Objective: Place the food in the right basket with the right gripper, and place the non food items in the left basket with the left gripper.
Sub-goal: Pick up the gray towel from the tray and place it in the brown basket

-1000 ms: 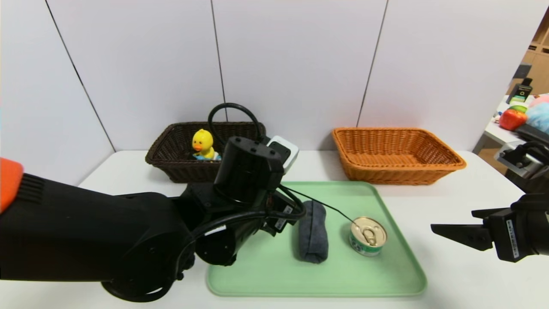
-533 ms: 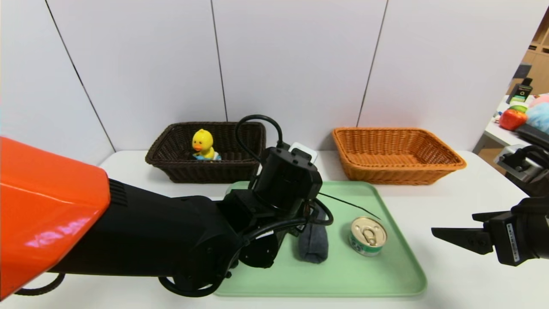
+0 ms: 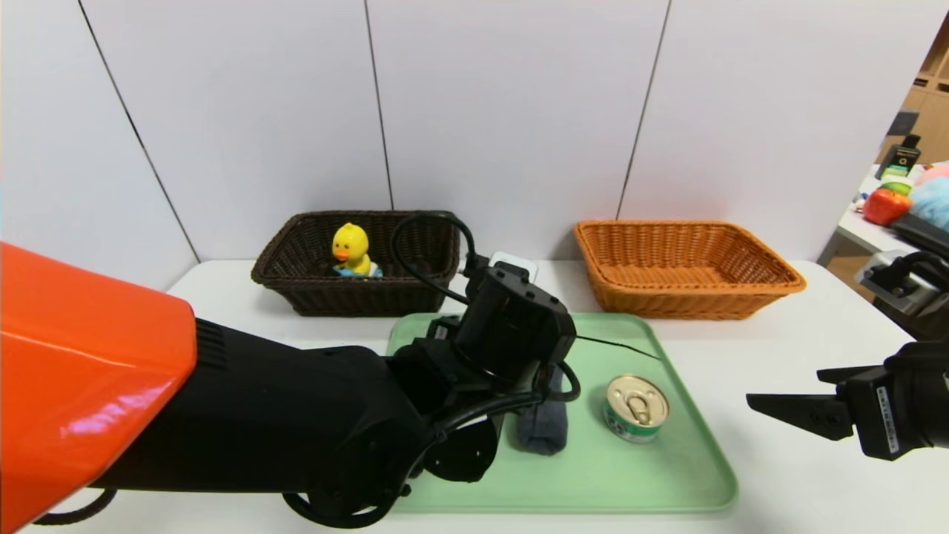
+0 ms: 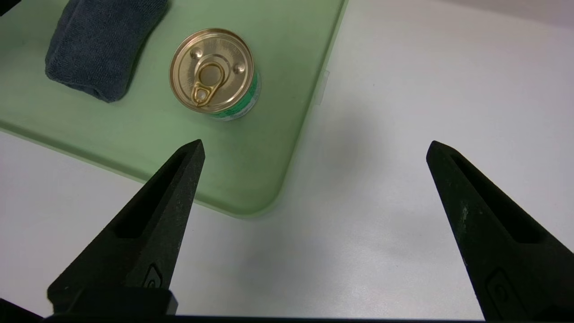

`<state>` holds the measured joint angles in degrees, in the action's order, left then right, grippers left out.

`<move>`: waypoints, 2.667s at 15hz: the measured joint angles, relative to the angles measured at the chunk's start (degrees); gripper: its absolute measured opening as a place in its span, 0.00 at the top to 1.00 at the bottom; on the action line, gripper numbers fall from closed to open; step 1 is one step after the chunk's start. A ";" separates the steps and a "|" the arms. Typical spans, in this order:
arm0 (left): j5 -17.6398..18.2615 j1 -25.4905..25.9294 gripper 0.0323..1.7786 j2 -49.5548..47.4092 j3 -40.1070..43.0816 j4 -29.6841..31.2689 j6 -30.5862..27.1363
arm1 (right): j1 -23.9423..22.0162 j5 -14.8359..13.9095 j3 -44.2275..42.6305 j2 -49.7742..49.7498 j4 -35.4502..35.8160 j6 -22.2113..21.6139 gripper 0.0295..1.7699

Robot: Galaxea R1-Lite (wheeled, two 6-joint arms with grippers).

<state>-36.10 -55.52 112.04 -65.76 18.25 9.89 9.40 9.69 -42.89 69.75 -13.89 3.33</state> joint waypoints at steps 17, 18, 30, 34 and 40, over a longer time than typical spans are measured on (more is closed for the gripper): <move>0.11 -5.12 0.05 7.23 -2.54 -0.23 6.34 | -0.76 0.00 1.57 -0.55 -0.02 -0.02 0.03; 0.11 -5.07 0.05 7.74 -2.57 -0.20 6.38 | -0.80 -0.02 1.57 -0.55 0.00 -0.02 0.03; 0.07 -4.96 0.21 8.57 -2.43 -0.37 6.38 | -0.80 0.00 2.01 -0.82 -0.02 -0.05 0.03; -0.04 -4.95 0.51 7.97 -2.35 -0.41 6.27 | -0.80 0.00 2.26 -0.93 0.06 -0.02 0.03; -0.06 -2.91 0.91 4.39 -1.68 -0.69 5.84 | -0.80 0.04 2.29 -1.18 0.09 -0.05 0.03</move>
<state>-36.16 -58.43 116.43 -67.44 17.55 15.73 8.59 9.73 -40.59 68.57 -13.80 3.28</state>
